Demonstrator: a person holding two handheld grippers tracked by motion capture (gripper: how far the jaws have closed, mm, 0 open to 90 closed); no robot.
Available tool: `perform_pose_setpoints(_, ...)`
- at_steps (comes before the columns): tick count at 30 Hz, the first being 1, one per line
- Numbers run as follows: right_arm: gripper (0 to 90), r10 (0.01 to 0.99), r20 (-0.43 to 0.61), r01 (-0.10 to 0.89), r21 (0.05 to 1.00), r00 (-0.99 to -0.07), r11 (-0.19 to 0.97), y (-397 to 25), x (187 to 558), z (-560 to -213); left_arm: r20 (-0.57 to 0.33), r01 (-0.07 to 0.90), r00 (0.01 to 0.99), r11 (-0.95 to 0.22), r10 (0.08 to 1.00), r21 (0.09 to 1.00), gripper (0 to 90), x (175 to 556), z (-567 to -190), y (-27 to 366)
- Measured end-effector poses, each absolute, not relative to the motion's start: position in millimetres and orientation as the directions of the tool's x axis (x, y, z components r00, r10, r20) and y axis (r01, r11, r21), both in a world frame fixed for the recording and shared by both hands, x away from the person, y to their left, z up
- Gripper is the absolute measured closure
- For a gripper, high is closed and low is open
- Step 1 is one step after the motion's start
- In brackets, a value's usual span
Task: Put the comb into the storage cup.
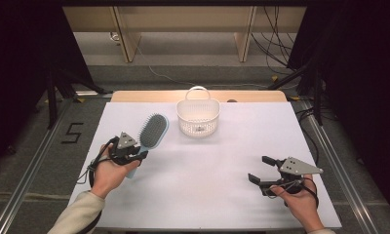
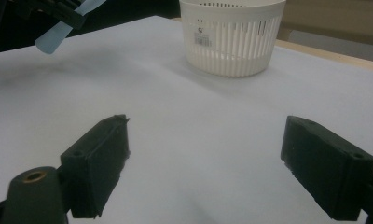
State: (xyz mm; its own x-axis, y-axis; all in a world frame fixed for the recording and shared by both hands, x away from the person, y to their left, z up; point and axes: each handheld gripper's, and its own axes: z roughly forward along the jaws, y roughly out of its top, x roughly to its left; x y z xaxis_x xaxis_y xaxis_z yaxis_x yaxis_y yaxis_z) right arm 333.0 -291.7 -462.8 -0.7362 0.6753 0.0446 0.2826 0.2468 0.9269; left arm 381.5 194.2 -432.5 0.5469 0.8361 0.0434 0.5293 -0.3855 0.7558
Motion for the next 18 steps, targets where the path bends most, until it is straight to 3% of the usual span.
perform_pose_setpoints(18, 15.9, 0.675, 0.042, 0.283, 0.926, -0.736, 0.251, -291.6, 333.4, -463.2, 0.031, 0.507, 0.526, -0.342, 0.85, 0.791, 70.0, 384.0, -430.0, 190.4)
